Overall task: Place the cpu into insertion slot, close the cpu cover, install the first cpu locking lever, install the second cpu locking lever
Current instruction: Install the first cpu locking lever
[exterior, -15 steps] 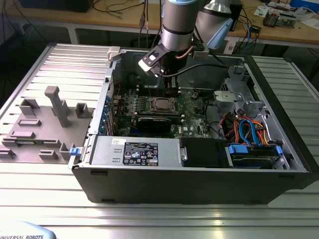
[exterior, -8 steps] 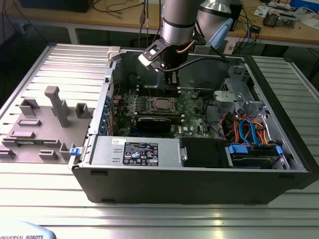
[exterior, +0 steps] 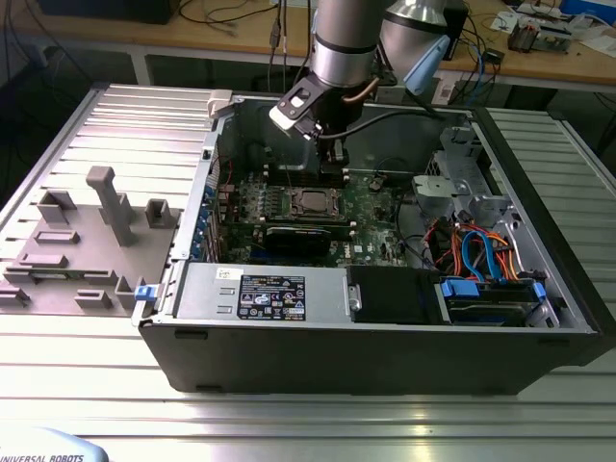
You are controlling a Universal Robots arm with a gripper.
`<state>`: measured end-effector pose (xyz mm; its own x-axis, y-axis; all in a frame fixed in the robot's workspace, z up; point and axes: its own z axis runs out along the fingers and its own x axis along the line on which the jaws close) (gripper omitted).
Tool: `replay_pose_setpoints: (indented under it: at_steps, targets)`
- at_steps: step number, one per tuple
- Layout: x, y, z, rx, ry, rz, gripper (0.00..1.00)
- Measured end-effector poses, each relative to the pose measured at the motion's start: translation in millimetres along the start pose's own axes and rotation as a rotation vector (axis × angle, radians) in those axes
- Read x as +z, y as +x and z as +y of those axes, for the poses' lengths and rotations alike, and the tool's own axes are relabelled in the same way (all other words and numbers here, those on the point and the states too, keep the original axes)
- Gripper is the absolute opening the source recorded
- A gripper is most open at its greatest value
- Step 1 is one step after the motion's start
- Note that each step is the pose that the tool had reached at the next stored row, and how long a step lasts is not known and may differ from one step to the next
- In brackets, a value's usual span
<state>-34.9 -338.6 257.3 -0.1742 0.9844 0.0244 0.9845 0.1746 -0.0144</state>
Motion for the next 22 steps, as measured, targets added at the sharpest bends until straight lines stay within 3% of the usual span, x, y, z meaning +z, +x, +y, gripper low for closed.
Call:
replay_pose_setpoints:
  at_steps: [3, 5, 10, 22]
  targets:
    - [0.0, 0.0, 0.0, -0.089, 0.0022, -0.0016, 0.16]
    - [0.0, 0.0, 0.0, -0.125, 0.0031, -0.0023, 0.16]
    - [0.0, 0.0, 0.0, -0.281, 0.0072, -0.0057, 0.16]
    - [0.0, 0.0, 0.0, -0.285, 0.0073, -0.0058, 0.16]
